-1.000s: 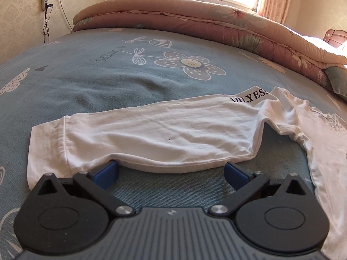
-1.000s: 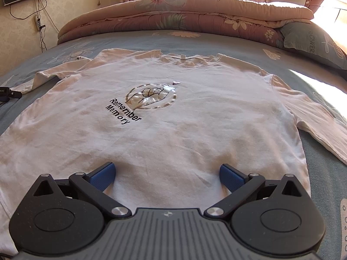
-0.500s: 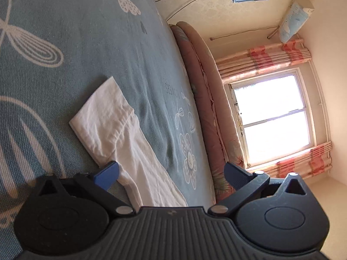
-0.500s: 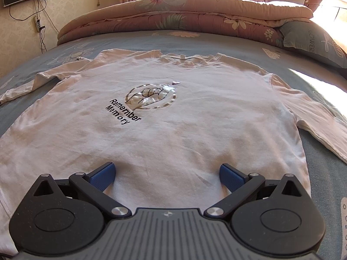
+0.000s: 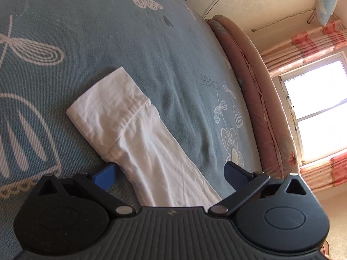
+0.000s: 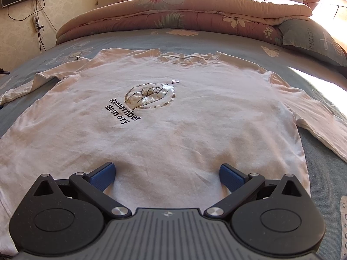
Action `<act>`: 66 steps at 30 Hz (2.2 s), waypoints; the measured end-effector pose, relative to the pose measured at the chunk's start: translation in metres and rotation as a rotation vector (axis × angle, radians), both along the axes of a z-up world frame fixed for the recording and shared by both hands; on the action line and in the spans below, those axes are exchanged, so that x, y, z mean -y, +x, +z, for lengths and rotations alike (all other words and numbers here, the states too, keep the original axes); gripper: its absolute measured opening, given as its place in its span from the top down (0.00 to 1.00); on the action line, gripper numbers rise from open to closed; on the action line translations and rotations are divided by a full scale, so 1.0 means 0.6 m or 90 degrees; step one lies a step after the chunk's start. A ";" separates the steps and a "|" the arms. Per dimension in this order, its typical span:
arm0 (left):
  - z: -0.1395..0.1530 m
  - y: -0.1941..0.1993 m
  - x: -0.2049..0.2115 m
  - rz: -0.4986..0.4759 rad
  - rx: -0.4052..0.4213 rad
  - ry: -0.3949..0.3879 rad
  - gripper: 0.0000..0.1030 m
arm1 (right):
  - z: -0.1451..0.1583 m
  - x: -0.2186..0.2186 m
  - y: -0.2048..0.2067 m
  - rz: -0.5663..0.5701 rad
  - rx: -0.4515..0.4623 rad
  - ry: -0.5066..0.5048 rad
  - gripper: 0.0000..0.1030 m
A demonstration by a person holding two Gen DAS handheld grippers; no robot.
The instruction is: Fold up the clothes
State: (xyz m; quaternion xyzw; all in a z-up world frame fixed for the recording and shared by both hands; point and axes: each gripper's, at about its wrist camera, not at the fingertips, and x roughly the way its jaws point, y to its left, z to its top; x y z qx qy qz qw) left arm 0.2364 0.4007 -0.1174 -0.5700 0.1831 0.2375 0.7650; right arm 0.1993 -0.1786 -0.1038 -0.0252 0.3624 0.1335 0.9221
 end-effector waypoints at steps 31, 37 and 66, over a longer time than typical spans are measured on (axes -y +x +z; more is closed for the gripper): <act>-0.034 -0.006 -0.009 0.023 0.154 0.029 0.01 | 0.051 -0.099 -0.063 0.291 -0.054 0.175 0.00; -0.033 0.028 -0.009 -0.004 0.152 0.048 0.01 | 0.048 -0.118 -0.073 0.319 -0.069 0.175 0.00; 0.020 -0.012 -0.151 0.097 0.144 0.119 0.07 | 0.032 -0.121 -0.067 0.312 -0.084 0.159 0.00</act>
